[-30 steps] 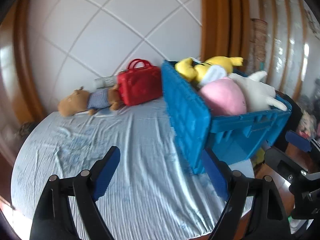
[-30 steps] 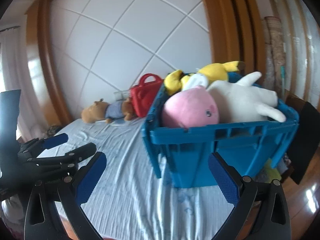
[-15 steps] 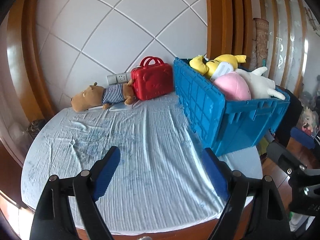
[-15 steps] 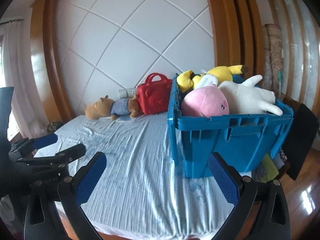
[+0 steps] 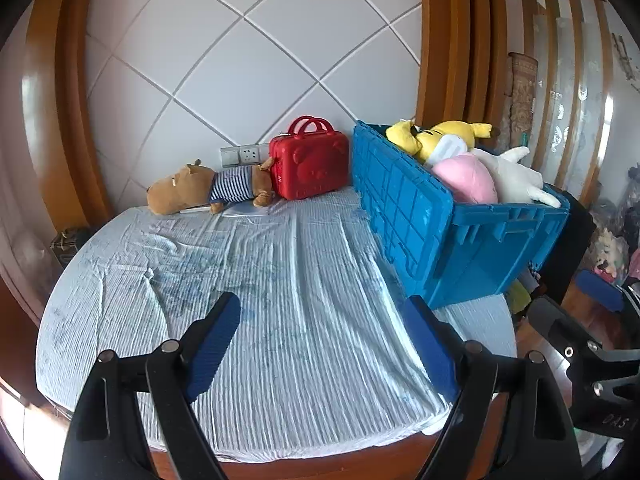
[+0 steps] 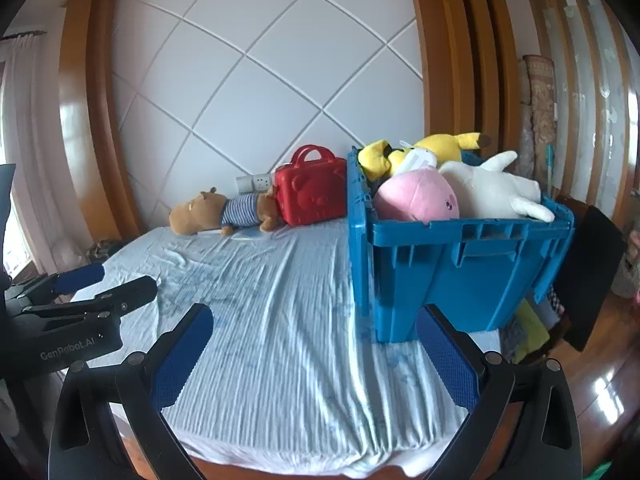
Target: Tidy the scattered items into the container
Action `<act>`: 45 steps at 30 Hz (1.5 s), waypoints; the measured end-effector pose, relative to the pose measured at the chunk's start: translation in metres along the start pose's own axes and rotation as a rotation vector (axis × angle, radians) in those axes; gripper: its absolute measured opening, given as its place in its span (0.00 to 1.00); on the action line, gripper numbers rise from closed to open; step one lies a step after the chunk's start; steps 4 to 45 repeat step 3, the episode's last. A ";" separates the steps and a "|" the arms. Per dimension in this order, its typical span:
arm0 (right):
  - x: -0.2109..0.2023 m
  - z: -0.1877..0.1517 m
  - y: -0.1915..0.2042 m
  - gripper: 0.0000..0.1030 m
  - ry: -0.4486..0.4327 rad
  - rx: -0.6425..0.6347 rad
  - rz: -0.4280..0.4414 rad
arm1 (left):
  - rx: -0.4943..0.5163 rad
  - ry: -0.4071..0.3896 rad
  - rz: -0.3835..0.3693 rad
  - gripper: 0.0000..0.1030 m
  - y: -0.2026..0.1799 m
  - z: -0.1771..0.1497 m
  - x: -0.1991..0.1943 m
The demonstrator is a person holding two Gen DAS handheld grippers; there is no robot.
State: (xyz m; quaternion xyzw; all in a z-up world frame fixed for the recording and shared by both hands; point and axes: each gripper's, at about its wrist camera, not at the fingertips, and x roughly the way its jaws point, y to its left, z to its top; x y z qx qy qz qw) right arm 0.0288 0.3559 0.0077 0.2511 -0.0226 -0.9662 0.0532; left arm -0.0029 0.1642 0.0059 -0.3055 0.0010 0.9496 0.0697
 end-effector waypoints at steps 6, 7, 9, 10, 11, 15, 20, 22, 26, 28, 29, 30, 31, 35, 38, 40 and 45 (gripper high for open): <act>-0.004 0.000 0.000 1.00 -0.005 -0.003 -0.001 | 0.001 -0.004 -0.004 0.81 -0.001 0.000 -0.002; -0.004 0.000 0.000 1.00 -0.005 -0.003 -0.001 | 0.001 -0.004 -0.004 0.81 -0.001 0.000 -0.002; -0.004 0.000 0.000 1.00 -0.005 -0.003 -0.001 | 0.001 -0.004 -0.004 0.81 -0.001 0.000 -0.002; -0.004 0.000 0.000 1.00 -0.005 -0.003 -0.001 | 0.001 -0.004 -0.004 0.81 -0.001 0.000 -0.002; -0.004 0.000 0.000 1.00 -0.005 -0.003 -0.001 | 0.001 -0.004 -0.004 0.81 -0.001 0.000 -0.002; -0.004 0.000 0.000 1.00 -0.005 -0.003 -0.001 | 0.001 -0.004 -0.004 0.81 -0.001 0.000 -0.002; -0.004 0.000 0.000 1.00 -0.005 -0.003 -0.001 | 0.001 -0.004 -0.004 0.81 -0.001 0.000 -0.002; -0.004 0.000 0.000 1.00 -0.005 -0.003 -0.001 | 0.001 -0.004 -0.004 0.81 -0.001 0.000 -0.002; -0.004 0.000 0.000 1.00 -0.005 -0.003 -0.001 | 0.001 -0.004 -0.004 0.81 -0.001 0.000 -0.002; -0.004 0.000 0.000 1.00 -0.005 -0.003 -0.001 | 0.001 -0.004 -0.004 0.81 -0.001 0.000 -0.002; -0.004 0.000 0.000 1.00 -0.005 -0.003 -0.001 | 0.001 -0.004 -0.004 0.81 -0.001 0.000 -0.002; -0.004 0.000 0.000 1.00 -0.005 -0.003 -0.001 | 0.001 -0.004 -0.004 0.81 -0.001 0.000 -0.002; -0.004 0.000 0.000 1.00 -0.005 -0.003 -0.001 | 0.001 -0.004 -0.004 0.81 -0.001 0.000 -0.002; -0.004 0.000 0.000 1.00 -0.005 -0.003 -0.001 | 0.001 -0.004 -0.004 0.81 -0.001 0.000 -0.002; -0.004 0.000 0.000 1.00 -0.005 -0.003 -0.001 | 0.001 -0.004 -0.004 0.81 -0.001 0.000 -0.002; -0.004 0.000 0.000 1.00 -0.005 -0.003 -0.001 | 0.001 -0.004 -0.004 0.81 -0.001 0.000 -0.002; -0.004 0.000 0.000 1.00 -0.005 -0.003 -0.001 | 0.001 -0.004 -0.004 0.81 -0.001 0.000 -0.002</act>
